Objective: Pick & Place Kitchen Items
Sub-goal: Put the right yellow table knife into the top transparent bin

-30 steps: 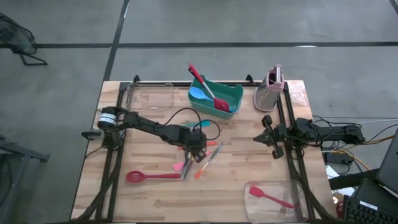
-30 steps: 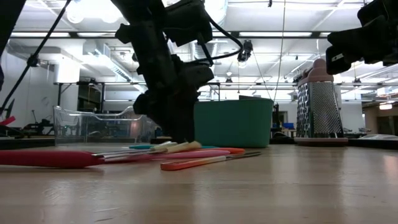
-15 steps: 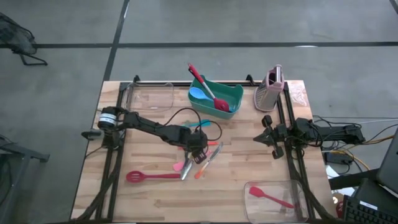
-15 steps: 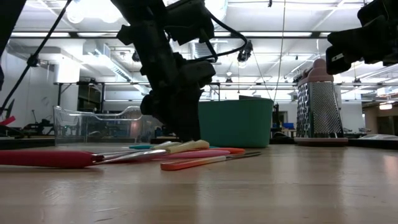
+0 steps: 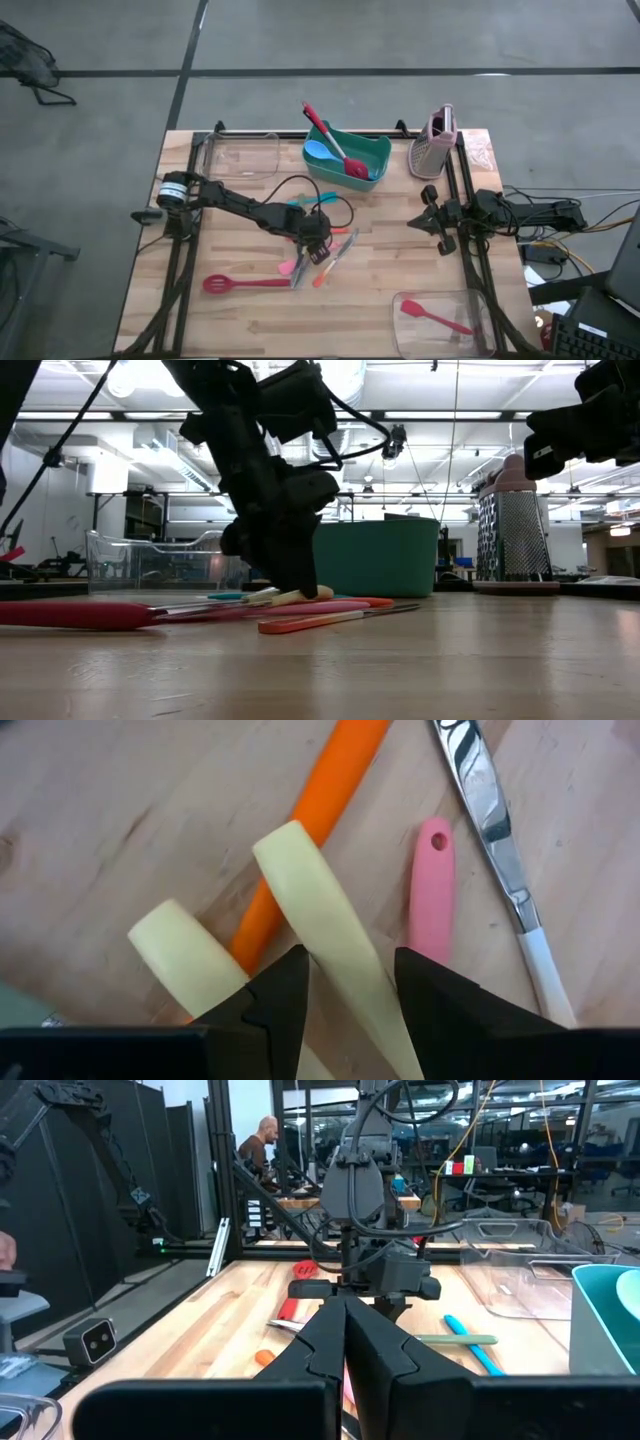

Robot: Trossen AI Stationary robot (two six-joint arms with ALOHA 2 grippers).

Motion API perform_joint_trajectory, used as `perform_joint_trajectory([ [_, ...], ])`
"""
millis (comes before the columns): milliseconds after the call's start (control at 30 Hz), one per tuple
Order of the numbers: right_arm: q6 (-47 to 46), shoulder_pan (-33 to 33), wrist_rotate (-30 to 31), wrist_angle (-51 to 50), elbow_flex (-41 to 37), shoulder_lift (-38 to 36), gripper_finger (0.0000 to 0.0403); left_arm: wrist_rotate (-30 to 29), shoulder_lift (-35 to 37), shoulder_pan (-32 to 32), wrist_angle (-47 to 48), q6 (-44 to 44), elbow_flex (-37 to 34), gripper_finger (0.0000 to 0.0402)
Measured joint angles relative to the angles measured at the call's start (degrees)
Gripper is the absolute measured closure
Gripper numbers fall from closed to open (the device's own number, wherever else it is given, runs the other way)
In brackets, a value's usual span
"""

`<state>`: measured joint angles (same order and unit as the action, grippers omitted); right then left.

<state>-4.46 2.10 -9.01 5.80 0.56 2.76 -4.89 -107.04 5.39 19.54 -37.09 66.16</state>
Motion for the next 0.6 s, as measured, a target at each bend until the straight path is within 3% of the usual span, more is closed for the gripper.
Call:
perform_joint_trajectory([
  [233,0.0,0.0,0.0,0.0,0.0,0.0,0.0394,-0.3,0.0,0.0,0.1,-0.6,-0.1,0.0256],
  [600,0.0,0.0,0.0,0.0,0.0,0.0,0.0394,-0.7,0.3,0.0,-0.4,-1.8,0.0,0.0351],
])
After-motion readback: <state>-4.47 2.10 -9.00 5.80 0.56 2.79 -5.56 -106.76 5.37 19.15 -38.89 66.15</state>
